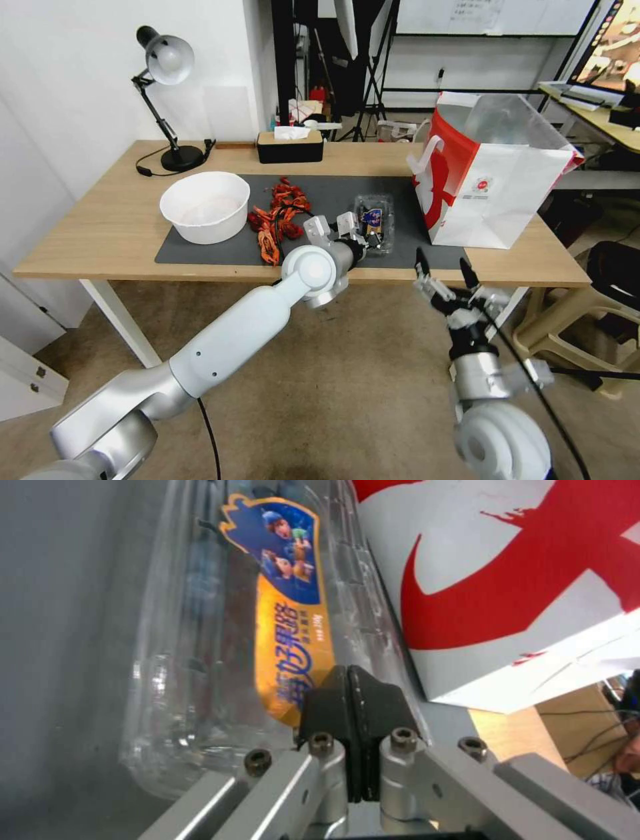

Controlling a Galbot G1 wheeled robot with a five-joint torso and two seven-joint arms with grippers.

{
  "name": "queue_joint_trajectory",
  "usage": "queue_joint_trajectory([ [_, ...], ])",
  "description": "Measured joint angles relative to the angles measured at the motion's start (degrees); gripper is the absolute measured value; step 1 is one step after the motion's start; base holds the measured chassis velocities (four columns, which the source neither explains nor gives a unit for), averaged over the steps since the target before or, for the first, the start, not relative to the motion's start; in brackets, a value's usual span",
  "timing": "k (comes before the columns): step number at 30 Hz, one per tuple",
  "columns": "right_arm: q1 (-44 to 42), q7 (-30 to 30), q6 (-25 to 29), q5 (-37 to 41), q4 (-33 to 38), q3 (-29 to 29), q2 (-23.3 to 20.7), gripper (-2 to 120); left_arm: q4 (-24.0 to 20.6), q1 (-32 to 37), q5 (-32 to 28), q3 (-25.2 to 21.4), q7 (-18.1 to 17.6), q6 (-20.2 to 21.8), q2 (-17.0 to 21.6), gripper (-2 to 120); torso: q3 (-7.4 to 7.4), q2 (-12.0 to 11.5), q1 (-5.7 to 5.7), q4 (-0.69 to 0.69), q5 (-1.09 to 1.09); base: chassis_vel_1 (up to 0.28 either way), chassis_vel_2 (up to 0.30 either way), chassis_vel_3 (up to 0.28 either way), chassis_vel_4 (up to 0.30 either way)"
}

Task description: Close the takeout container lid, then place the container into the takeout bag.

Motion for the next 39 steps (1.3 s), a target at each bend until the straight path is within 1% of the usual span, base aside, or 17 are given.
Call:
queue_joint_trajectory([
  [1, 0.0, 0.0, 0.0, 0.0, 0.0, 0.0, 0.0, 100, 0.0, 0.0, 0.0, 0.0, 0.0, 0.0, 0.0, 0, 0.0, 0.0, 0.0, 0.0, 0.0, 0.0, 0.0, 0.0, 0.0],
  [4, 3.14, 2.21, -3.21, 7.02, 0.95, -0.18, -1.49, 100, -0.18, 0.2, 0.35, -0.11, -0.19, -0.13, 0.1, 0, 0.0, 0.0, 0.0, -0.01, -0.01, 0.0, 0.0, 0.0, 0.0],
  [5, 3.14, 2.21, -3.21, 7.02, 0.95, -0.18, -1.49, 100, -0.18, 0.2, 0.35, -0.11, -0.19, -0.13, 0.1, 0, 0.0, 0.0, 0.0, -0.01, -0.01, 0.0, 0.0, 0.0, 0.0],
  [7, 5.06, 3.68, -4.84, 10.4, 0.96, -0.14, -2.2, 100, -0.29, 0.37, 0.47, -0.12, -0.27, -0.24, 0.23, 0, 0.0, 0.0, 0.0, -0.01, 0.0, 0.0, 0.0, 0.0, 0.0],
  [9, 8.26, 6.08, -7.56, 16.32, 0.35, -0.06, -3.49, 100, -0.43, 0.62, 0.6, -0.11, -0.29, -0.42, 0.39, 0, 0.0, 0.0, 0.0, -0.01, -0.01, 0.0, 0.0, 0.0, 0.0],
  [10, 8.26, 6.08, -7.56, 16.32, 0.35, -0.06, -3.49, 100, -0.43, 0.62, 0.6, -0.11, -0.29, -0.42, 0.39, 0, 0.0, 0.0, 0.0, -0.01, -0.01, 0.0, 0.0, 0.0, 0.0],
  [13, 11.59, 8.32, -10.03, 21.08, -1.13, -0.26, -4.78, 100, -0.52, 0.78, 0.64, -0.11, -0.29, -0.47, 0.5, 0, 0.0, 0.0, 0.0, -0.01, -0.01, 0.0, 0.0, 0.0, 0.0],
  [15, 12.65, 8.93, -10.78, 22.26, -1.72, -0.39, -5.13, 100, -0.54, 0.81, 0.66, -0.11, -0.29, -0.5, 0.53, 0, 0.0, 0.0, 0.0, -0.01, 0.0, 0.0, 0.0, 0.0, 0.0],
  [18, 18.9, 12.01, -14.74, 25.37, -6.29, -1.75, -6.76, 100, -0.48, 0.85, 0.94, 0.18, -0.26, -0.9, 0.69, 0, 0.0, 0.0, 0.01, 0.0, 0.0, 0.0, 0.0, 0.0, 0.0],
  [22, 23.14, 14.11, -17.31, 26.95, -9.37, -3.03, -7.19, 100, -0.35, 0.83, 0.98, 0.18, -0.16, -0.99, 0.63, 0, 0.0, 0.0, 0.01, 0.0, 0.0, 0.0, 0.0, 0.0, 0.0],
  [25, 27.99, 16.28, -21.61, 31.3, -12.94, -4.23, -7.08, 100, -0.23, 0.74, 1.0, 0.2, -0.1, -1.15, 0.59, 0, 0.0, 0.0, 0.0, 0.0, -0.01, 0.0, 0.0, 0.0, 0.0],
  [26, 27.99, 16.28, -21.61, 31.3, -12.94, -4.23, -7.08, 100, -0.23, 0.74, 1.0, 0.2, -0.1, -1.15, 0.59, 0, 0.0, 0.0, 0.0, 0.0, -0.01, 0.0, 0.0, 0.0, 0.0],
  [28, 31.81, 18.4, -25.82, 34.83, -16.18, -5.1, -6.91, 100, -0.16, 0.66, 1.0, 0.23, 0.03, -1.22, 0.65, 0, 0.0, 0.0, 0.01, 0.0, -0.01, 0.0, 0.0, 0.0, 0.0],
  [29, 31.81, 18.4, -25.82, 34.83, -16.18, -5.1, -6.91, 100, -0.16, 0.66, 1.0, 0.23, 0.03, -1.22, 0.65, 0, 0.0, 0.0, 0.01, 0.0, -0.01, 0.0, 0.0, 0.0, 0.0],
  [31, 36.81, 21.99, -30.33, 40.38, -20.22, -5.45, -6.65, 100, -0.08, 0.6, 1.0, 0.23, 0.08, -1.25, 0.81, 0, 0.0, 0.0, 0.01, 0.0, -0.02, 0.0, 0.0, 0.0, 0.0],
  [36, 40.44, 23.99, -33.34, 42.42, -23.2, -6.16, -6.63, 100, 0.0, 0.52, 1.0, 0.22, 0.19, -1.28, 1.06, 0, 0.0, 0.0, 0.01, -0.01, -0.01, 0.0, 0.0, 0.0, 0.0],
  [39, 43.25, 26.77, -36.36, 42.84, -25.7, -7.8, -6.42, 100, 0.01, 0.49, 1.0, 0.12, 0.27, -1.32, 1.13, 0, 0.0, 0.0, 0.01, -0.01, -0.01, 0.0, 0.0, 0.0, 0.0],
])
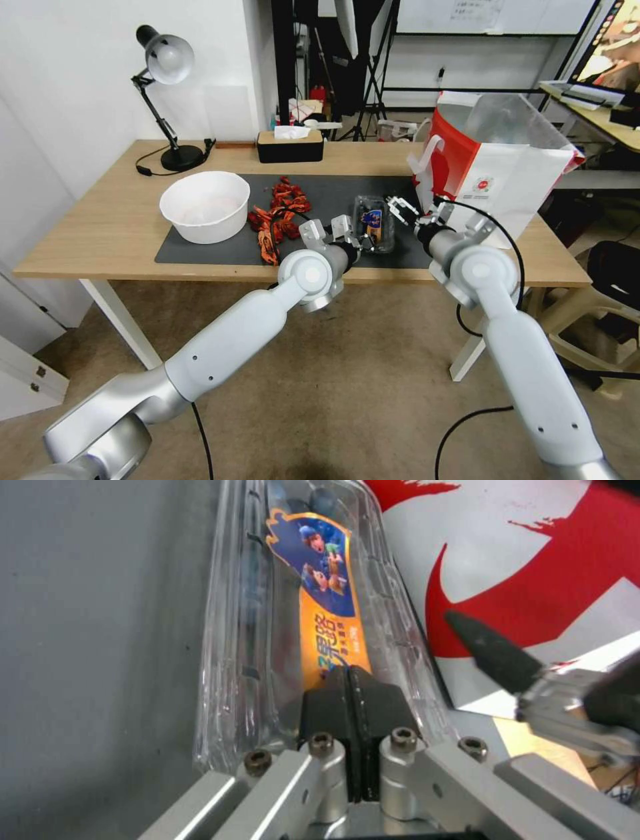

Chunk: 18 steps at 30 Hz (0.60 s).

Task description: Close the takeout container lid, then place the container into the takeout bag.

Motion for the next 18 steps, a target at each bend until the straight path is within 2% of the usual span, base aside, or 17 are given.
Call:
queue_joint_trajectory([
  [18, 7.51, 9.57, -6.47, 4.49, -8.17, -3.66, 3.74, 100, -0.3, 0.09, 0.02, -0.2, 0.18, -0.38, 0.25, 0, -0.01, 0.0, 0.0, 0.01, 0.0, 0.0, 0.0, 0.0, 0.0],
])
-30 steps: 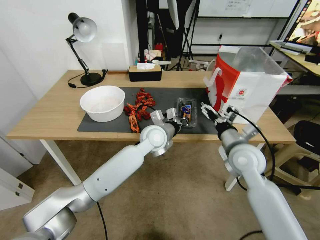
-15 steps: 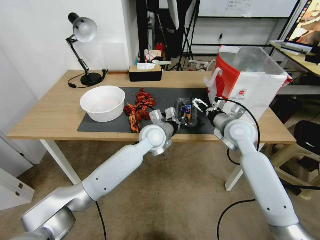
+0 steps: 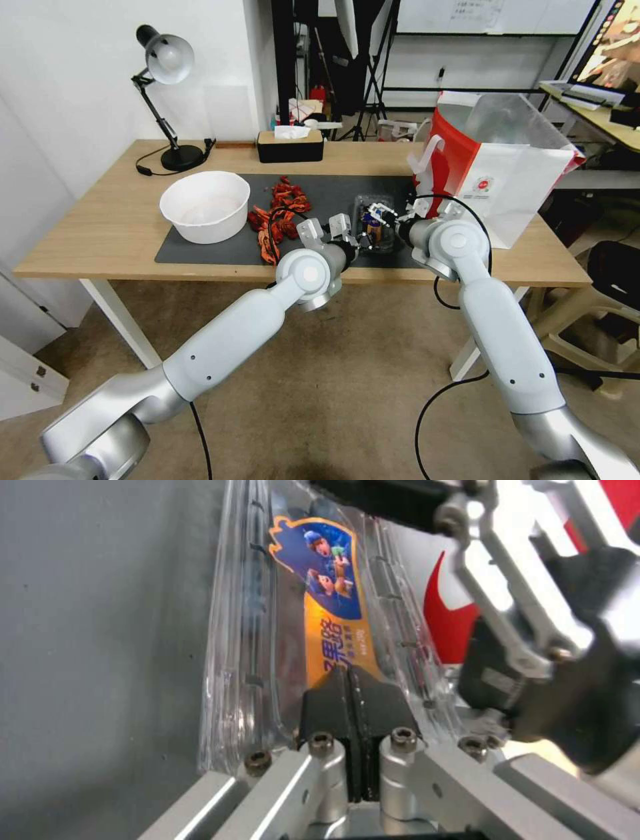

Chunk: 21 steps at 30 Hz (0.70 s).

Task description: Close the takeout container lid, then place the container into the takeout bag.

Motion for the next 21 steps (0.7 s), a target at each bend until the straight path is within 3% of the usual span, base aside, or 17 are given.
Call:
queue_joint_trajectory([
  [7, 1.08, 1.0, -1.01, 0.84, -2.27, -0.61, 0.87, 98, -0.02, 0.41, 0.55, -0.11, 0.25, -0.54, -0.06, 0, -0.03, 0.03, -0.04, -0.03, -0.03, 0.0, 0.0, 0.0, 0.0],
  [12, 1.12, 0.98, -1.32, 1.21, -2.77, -0.35, 1.07, 89, -0.18, 0.42, 0.6, -0.22, 0.08, -0.68, -0.05, 0, -0.03, 0.03, -0.04, -0.05, -0.02, 0.0, 0.0, 0.0, 0.0],
  [14, 1.07, 0.86, -1.48, 1.33, -2.89, -0.3, 1.0, 80, -0.3, 0.41, 0.62, -0.29, -0.07, -0.73, -0.05, 0, -0.02, 0.04, -0.04, -0.04, -0.01, 0.0, 0.0, 0.0, 0.0],
  [16, 1.07, 0.86, -1.49, 1.33, -2.89, -0.3, 1.0, 80, -0.31, 0.41, 0.62, -0.3, -0.09, -0.74, -0.05, 0, -0.02, 0.04, -0.04, -0.04, -0.01, 0.0, 0.0, 0.0, 0.0],
  [18, 0.9, 0.65, -1.59, 1.41, -2.98, -0.07, 0.88, 65, -0.58, 0.5, 0.68, -0.43, -0.21, -0.79, 0.01, 0, -0.01, 0.02, -0.03, -0.04, 0.01, 0.0, 0.0, 0.0, 0.0],
  [21, 0.73, 0.52, -1.67, 1.52, -3.0, 0.01, 0.76, 54, -0.66, 0.61, 0.69, -0.57, -0.25, -0.8, 0.15, 0, 0.0, 0.01, -0.01, -0.03, 0.01, 0.0, 0.0, 0.0, 0.0],
])
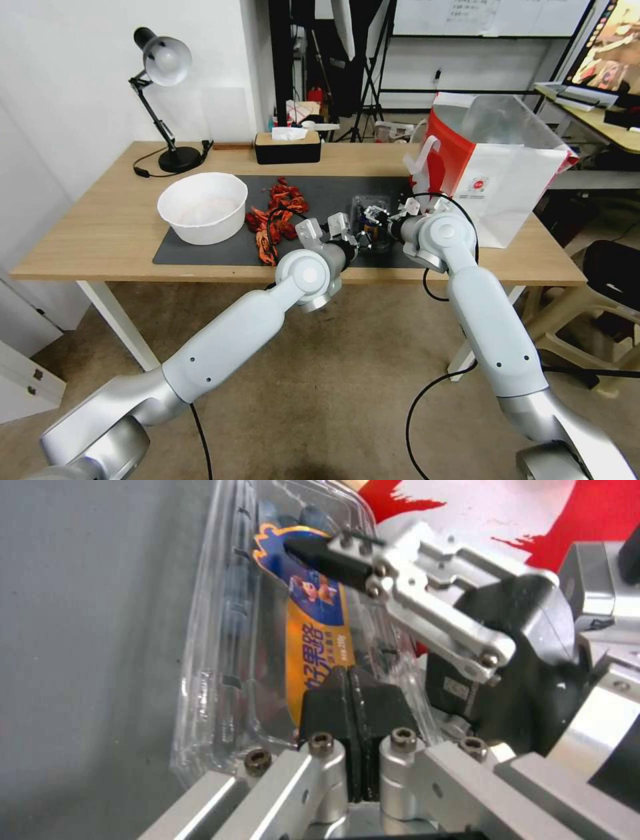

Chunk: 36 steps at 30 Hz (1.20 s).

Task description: Close the takeout container lid, then place the container into the takeout bag.

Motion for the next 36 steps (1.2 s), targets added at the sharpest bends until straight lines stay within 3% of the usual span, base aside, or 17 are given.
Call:
queue_joint_trajectory([
  [5, -0.2, -0.01, -0.13, 0.04, 0.01, 0.01, -0.02, 43, -0.12, 0.03, 0.02, -0.14, -0.05, -0.02, 0.11, 0, 0.01, -0.02, 0.01, 0.02, 0.01, 0.0, 0.0, 0.0, 0.0],
  [8, -0.45, 0.0, -0.28, 0.12, 0.05, 0.05, 0.23, 25, -0.41, 0.13, 0.02, -0.4, -0.05, -0.14, 0.18, 0, 0.01, -0.02, 0.02, 0.06, 0.02, 0.0, 0.0, 0.0, 0.0],
  [16, -0.83, -0.07, -0.38, 0.24, 0.41, 0.51, 0.33, 1, -1.39, 0.84, 0.11, -1.58, 0.17, -0.33, 0.62, 0, 0.0, -0.02, 0.02, 0.08, 0.02, 0.0, 0.0, 0.0, 0.0],
  [22, -1.05, -0.43, -0.39, 0.18, 0.87, 0.55, -0.17, 0, -4.5, 2.42, 0.12, -4.37, 0.25, -0.38, 2.64, 0, 0.01, -0.02, 0.02, 0.07, -0.01, 0.0, 0.0, 0.0, 0.0],
  [27, -1.22, -0.96, -0.41, 0.24, 1.4, 0.7, -0.74, 0, -10.51, 5.56, 0.13, -8.07, 0.57, -0.41, 6.53, 0, 0.01, -0.02, 0.02, 0.03, -0.01, 0.0, 0.0, 0.0, 0.0],
  [29, -1.31, -1.57, -0.41, 0.47, 1.65, 0.82, -1.05, 0, -15.23, 9.06, 1.95, -10.67, 1.57, -0.82, 10.34, 0, 0.01, -0.03, 0.02, 0.03, -0.01, 0.0, 0.0, 0.0, 0.0],
  [30, -1.31, -1.57, -0.41, 0.47, 1.65, 0.82, -1.05, 0, -15.23, 9.06, 1.95, -10.67, 1.57, -0.82, 10.34, 0, 0.01, -0.03, 0.02, 0.03, -0.01, 0.0, 0.0, 0.0, 0.0],
  [36, -1.66, -2.57, -0.24, 1.24, 2.57, 0.88, -1.45, 0, -21.79, 19.03, 7.86, -17.17, 8.03, -1.42, 17.51, 4, 0.0, -0.01, 0.01, 0.03, -0.02, 0.0, 0.0, 0.0, 0.0],
])
